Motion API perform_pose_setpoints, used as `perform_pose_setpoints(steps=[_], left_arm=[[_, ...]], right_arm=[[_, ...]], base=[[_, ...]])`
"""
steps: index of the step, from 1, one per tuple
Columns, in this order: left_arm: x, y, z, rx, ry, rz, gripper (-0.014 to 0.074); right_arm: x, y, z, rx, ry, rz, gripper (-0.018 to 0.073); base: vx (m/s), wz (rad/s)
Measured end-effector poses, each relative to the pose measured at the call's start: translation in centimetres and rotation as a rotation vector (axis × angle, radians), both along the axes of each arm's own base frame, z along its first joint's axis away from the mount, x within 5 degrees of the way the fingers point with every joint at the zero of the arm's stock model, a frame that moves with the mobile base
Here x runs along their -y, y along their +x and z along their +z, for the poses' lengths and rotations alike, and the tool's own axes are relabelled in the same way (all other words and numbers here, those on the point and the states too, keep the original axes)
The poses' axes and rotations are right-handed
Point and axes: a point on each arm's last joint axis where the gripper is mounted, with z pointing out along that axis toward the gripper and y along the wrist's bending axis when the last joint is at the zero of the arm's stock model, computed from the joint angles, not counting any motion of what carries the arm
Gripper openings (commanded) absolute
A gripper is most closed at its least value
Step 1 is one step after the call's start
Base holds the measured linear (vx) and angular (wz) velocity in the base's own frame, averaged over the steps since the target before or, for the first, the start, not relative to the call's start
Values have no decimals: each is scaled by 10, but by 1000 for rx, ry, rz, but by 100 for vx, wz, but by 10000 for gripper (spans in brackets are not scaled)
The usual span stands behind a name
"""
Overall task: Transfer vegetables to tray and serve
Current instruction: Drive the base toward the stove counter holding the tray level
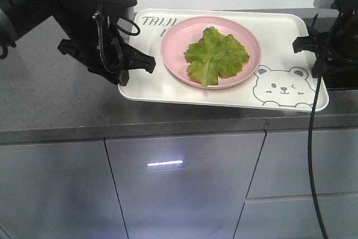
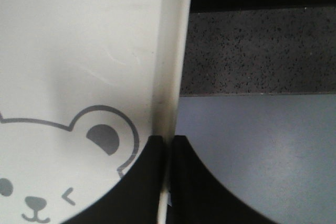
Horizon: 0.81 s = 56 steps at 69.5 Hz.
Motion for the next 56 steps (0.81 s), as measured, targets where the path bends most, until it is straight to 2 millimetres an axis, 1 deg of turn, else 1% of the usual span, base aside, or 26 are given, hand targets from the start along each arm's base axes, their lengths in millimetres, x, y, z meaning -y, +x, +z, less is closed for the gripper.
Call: perform_pose_setpoints(steps=[56], left_arm=[[0, 0, 0, 0, 0, 0, -6]], right_arm=[[0, 0, 0, 0, 0, 0, -6]], base=[[7, 9]])
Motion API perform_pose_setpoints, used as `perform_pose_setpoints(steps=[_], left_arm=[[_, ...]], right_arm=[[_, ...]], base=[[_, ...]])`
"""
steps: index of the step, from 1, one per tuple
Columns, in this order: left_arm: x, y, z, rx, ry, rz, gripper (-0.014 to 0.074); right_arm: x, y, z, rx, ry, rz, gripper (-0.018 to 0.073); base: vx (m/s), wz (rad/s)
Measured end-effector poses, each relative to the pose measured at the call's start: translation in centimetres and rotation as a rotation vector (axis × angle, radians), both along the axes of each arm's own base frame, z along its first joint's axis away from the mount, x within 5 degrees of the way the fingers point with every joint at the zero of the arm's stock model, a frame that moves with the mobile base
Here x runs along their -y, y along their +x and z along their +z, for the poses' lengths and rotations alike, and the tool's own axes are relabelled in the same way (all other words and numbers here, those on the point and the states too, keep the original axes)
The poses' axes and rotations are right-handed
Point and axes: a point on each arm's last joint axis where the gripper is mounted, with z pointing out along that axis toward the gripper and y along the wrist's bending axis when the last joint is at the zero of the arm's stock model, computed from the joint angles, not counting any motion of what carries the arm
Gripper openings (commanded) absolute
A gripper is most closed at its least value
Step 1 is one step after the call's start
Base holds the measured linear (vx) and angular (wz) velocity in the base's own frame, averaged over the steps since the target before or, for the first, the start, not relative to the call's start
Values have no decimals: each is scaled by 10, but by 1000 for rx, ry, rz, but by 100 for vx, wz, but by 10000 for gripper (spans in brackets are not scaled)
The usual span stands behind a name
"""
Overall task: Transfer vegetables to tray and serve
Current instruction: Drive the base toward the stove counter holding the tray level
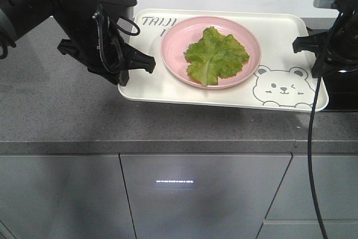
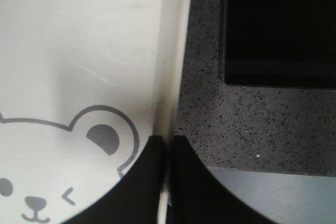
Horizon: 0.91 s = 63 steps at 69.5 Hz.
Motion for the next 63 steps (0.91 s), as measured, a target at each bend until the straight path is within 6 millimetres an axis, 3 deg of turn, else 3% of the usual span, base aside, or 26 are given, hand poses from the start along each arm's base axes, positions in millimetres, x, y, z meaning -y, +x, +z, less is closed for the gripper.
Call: perform_pose_setpoints(steps=[63], left_arm=[[0, 0, 0, 0, 0, 0, -6]], right_arm=[[0, 0, 0, 0, 0, 0, -6]], base=[[6, 0]])
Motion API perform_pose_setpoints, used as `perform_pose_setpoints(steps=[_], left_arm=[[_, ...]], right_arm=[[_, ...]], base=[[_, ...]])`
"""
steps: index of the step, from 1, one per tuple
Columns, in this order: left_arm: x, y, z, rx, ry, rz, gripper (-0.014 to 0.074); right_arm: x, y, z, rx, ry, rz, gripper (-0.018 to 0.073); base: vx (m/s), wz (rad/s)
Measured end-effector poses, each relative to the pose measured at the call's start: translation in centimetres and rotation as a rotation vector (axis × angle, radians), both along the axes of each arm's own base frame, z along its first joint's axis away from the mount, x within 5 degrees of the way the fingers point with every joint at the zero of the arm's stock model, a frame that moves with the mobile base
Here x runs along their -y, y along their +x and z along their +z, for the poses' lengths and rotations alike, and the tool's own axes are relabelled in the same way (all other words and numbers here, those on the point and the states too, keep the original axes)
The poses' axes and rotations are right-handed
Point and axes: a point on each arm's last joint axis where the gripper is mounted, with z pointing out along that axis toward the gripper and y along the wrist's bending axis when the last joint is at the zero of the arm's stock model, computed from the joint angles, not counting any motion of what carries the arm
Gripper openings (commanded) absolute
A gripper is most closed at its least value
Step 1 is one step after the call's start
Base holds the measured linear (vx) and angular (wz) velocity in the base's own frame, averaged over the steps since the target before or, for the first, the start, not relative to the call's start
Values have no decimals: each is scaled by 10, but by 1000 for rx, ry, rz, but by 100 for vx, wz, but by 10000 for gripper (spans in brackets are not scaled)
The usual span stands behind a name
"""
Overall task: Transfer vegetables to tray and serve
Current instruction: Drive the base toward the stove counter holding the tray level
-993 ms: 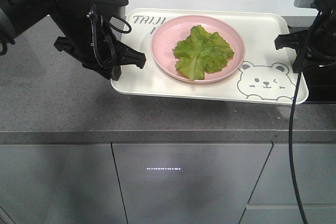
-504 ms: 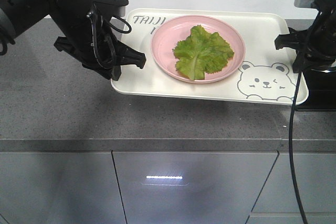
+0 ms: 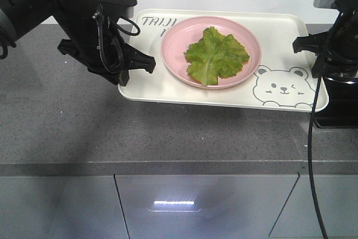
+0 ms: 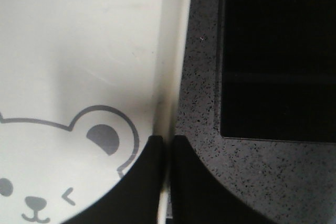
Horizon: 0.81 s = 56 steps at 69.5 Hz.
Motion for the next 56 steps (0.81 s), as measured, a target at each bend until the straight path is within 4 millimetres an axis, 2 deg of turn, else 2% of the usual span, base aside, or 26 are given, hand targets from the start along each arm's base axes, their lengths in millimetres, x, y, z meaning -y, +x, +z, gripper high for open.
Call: perform_pose_setpoints(steps=[56], left_arm=[[0, 0, 0, 0, 0, 0, -6]], right_arm=[[0, 0, 0, 0, 0, 0, -6]], base=[[9, -2]])
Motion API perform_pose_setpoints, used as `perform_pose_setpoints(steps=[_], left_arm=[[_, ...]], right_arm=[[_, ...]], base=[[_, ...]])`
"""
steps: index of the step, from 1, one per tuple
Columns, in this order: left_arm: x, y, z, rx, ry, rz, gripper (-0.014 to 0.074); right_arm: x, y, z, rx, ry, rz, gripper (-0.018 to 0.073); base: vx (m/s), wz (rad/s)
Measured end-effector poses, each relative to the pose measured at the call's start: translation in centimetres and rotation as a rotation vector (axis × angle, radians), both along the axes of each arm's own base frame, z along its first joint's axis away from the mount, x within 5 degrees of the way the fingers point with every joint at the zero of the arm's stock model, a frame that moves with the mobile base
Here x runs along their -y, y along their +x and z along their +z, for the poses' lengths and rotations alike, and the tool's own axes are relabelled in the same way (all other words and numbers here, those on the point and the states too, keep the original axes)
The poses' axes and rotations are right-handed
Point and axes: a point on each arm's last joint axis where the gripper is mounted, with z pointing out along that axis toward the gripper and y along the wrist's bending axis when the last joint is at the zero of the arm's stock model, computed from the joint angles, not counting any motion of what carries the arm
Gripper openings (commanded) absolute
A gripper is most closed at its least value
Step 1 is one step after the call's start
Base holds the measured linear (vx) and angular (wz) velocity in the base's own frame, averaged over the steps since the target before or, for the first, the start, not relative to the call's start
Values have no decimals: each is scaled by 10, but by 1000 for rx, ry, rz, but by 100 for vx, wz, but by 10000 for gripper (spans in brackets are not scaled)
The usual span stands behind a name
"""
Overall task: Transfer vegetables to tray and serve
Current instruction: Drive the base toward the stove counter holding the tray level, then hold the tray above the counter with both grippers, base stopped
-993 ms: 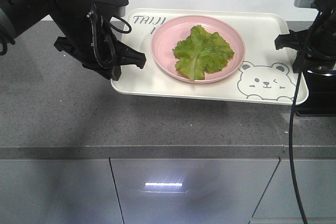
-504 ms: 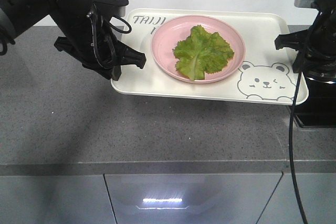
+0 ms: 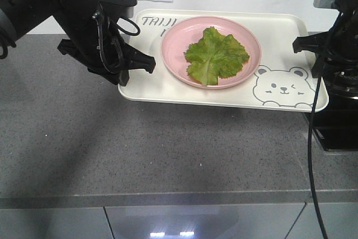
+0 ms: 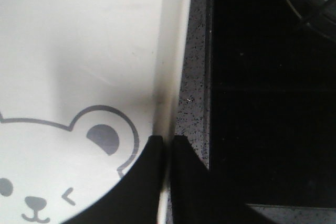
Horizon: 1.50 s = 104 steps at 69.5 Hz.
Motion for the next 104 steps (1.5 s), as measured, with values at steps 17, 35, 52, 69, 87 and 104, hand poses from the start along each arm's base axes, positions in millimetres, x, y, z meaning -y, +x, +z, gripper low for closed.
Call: perform_pose_setpoints(steps=[17, 35, 52, 69, 87, 104], left_arm=[[0, 0, 0, 0, 0, 0, -6], [0, 0, 0, 0, 0, 0, -6], [0, 0, 0, 0, 0, 0, -6], [0, 0, 0, 0, 0, 0, -6], [0, 0, 0, 0, 0, 0, -6], [0, 0, 0, 0, 0, 0, -6]], right_arm=[[0, 0, 0, 0, 0, 0, -6], [0, 0, 0, 0, 0, 0, -6], [0, 0, 0, 0, 0, 0, -6], [0, 0, 0, 0, 0, 0, -6], [0, 0, 0, 0, 0, 0, -6], [0, 0, 0, 0, 0, 0, -6]], base=[[10, -2], [9, -2], [8, -1], [6, 0], [5, 0], [4, 0]])
